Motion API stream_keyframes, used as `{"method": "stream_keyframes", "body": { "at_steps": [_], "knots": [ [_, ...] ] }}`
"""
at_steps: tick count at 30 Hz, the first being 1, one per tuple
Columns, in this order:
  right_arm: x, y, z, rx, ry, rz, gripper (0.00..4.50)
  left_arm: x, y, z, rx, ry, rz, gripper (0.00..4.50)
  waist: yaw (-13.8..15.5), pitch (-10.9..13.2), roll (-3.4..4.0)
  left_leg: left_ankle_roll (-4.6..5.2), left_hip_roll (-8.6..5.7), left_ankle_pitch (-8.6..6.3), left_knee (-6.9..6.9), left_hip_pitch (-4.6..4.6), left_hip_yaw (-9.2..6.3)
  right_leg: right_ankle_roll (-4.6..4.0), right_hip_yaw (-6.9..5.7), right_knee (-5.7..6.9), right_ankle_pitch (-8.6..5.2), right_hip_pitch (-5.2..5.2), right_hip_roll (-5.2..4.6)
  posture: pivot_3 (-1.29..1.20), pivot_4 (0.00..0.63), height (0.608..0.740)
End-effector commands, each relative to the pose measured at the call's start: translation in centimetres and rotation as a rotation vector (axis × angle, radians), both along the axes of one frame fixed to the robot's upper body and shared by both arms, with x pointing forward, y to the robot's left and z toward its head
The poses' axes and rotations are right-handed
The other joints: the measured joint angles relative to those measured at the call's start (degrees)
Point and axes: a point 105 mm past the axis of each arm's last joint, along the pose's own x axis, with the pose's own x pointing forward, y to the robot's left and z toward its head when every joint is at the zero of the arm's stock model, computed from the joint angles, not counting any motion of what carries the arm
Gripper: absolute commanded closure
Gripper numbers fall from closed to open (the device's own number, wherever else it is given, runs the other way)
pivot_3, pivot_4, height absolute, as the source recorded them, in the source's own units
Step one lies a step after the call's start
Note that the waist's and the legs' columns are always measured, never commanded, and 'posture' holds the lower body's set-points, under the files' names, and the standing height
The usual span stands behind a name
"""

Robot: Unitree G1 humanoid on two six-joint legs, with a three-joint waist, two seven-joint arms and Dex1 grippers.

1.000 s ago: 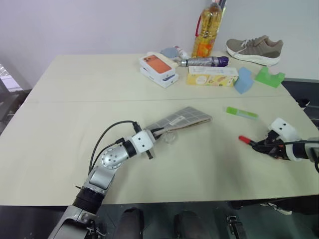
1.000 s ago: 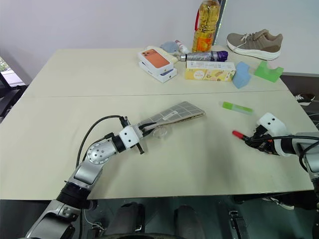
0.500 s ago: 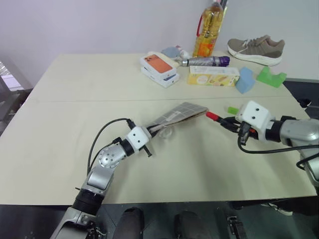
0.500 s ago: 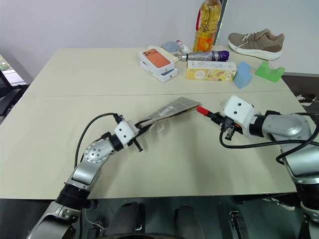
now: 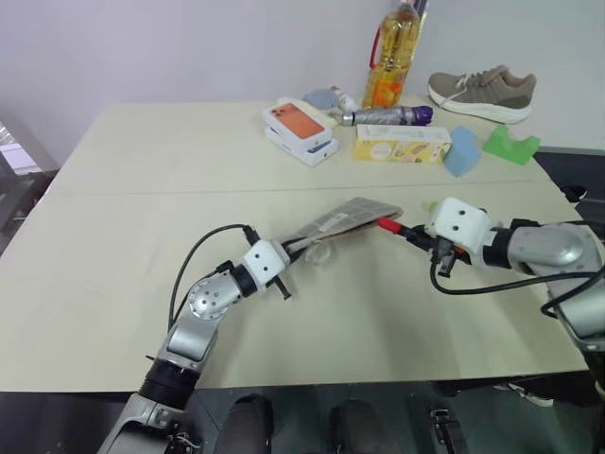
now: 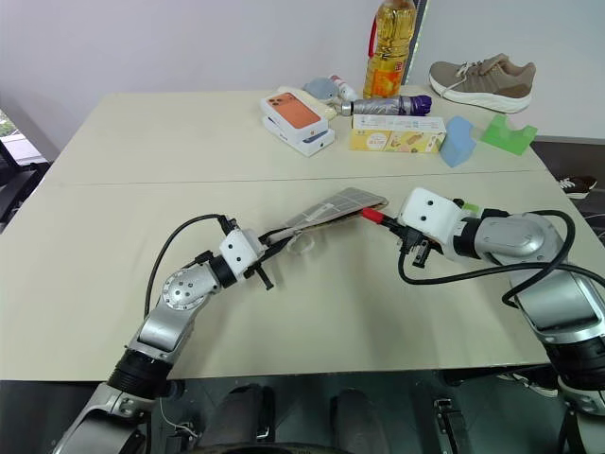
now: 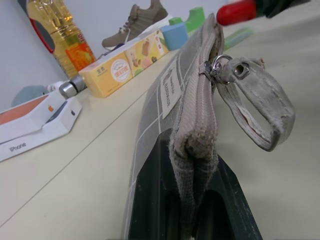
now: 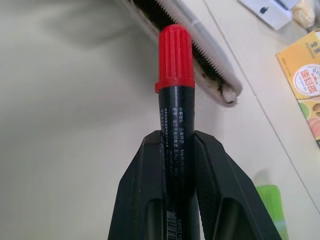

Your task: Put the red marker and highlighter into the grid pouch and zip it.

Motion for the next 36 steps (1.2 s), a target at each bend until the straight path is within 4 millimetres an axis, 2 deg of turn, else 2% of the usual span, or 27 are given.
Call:
{"method": "stream_keyframes", "body": {
  "at_steps": [1,6,12,14,20,27,30,31,33,36],
  "knots": [
    [0.2,0.2,1.2,-0.035,-0.057,0.023,4.24,-0.9,-0.8,1.0,-0.005,-0.042,-0.051,4.5,0.0,0.0,0.0,0.0,0.0,0.0,0.0,0.0,0.0,0.0,0.0,0.0,0.0,0.0,0.0,0.0,0.15,0.74],
    [0.1,0.1,1.1,-0.099,-0.065,0.041,4.24,-1.3,-1.2,0.9,0.01,-0.044,-0.081,4.5,0.0,0.0,0.0,0.0,0.0,0.0,0.0,0.0,-0.01,0.0,0.0,0.0,0.0,0.0,0.0,0.0,0.15,0.74],
    [-1.0,0.2,0.1,-0.326,-0.047,0.153,4.24,-1.8,-1.4,0.5,0.084,-0.052,-0.148,4.5,0.0,0.0,0.02,0.0,0.01,0.0,-0.01,0.01,-0.01,0.0,0.0,0.0,0.0,-0.01,0.0,0.0,0.15,0.74],
    [-1.4,0.9,-0.2,-0.379,-0.047,0.213,4.24,-1.9,-1.7,0.4,0.103,-0.05,-0.179,4.5,0.0,0.0,0.02,0.0,0.01,0.0,0.0,0.01,-0.01,0.0,0.0,0.0,0.0,-0.01,0.0,0.0,0.15,0.74],
    [-2.3,4.8,-0.4,-0.346,-0.062,0.352,4.24,-2.1,-3.0,0.4,0.123,-0.031,-0.248,4.5,-0.1,0.0,0.02,0.0,0.01,0.0,0.02,0.01,0.0,0.0,0.01,0.03,0.0,-0.01,0.02,0.0,0.15,0.74],
    [-2.3,6.6,-0.3,-0.289,-0.07,0.368,4.24,-2.2,-3.4,0.5,0.105,-0.021,-0.255,4.5,0.0,0.0,0.01,0.01,0.0,0.0,0.06,-0.01,-0.01,0.0,-0.01,0.03,0.0,-0.01,0.0,0.0,0.15,0.74],
    [-2.4,6.6,0.4,-0.241,-0.066,0.354,2.84,-1.9,-3.0,0.4,0.106,-0.014,-0.226,4.5,0.0,0.0,0.01,0.02,0.01,0.0,0.07,-0.01,-0.01,0.0,-0.01,0.03,0.0,-0.01,-0.01,0.0,0.15,0.74],
    [-2.4,6.7,0.8,-0.218,-0.073,0.344,2.25,-1.7,-2.8,0.3,0.109,-0.015,-0.213,4.5,0.0,0.0,0.01,0.02,0.01,0.0,0.07,-0.01,-0.01,0.0,-0.01,0.05,0.0,-0.01,0.0,0.0,0.15,0.74],
    [-2.8,6.5,1.8,-0.121,-0.053,0.323,1.29,-1.2,-2.3,0.3,0.107,-0.016,-0.173,4.5,0.0,0.0,0.01,0.02,0.02,0.0,0.07,-0.01,-0.02,0.0,-0.01,0.05,0.0,-0.01,-0.01,0.0,0.15,0.74],
    [-3.1,6.1,3.4,0.049,-0.023,0.289,1.29,-0.5,-1.7,0.3,0.094,-0.02,-0.112,4.5,-0.1,0.0,0.01,0.02,0.02,0.0,0.09,-0.01,-0.02,0.0,-0.01,0.07,0.0,0.0,-0.04,0.0,0.15,0.74]
  ]
}}
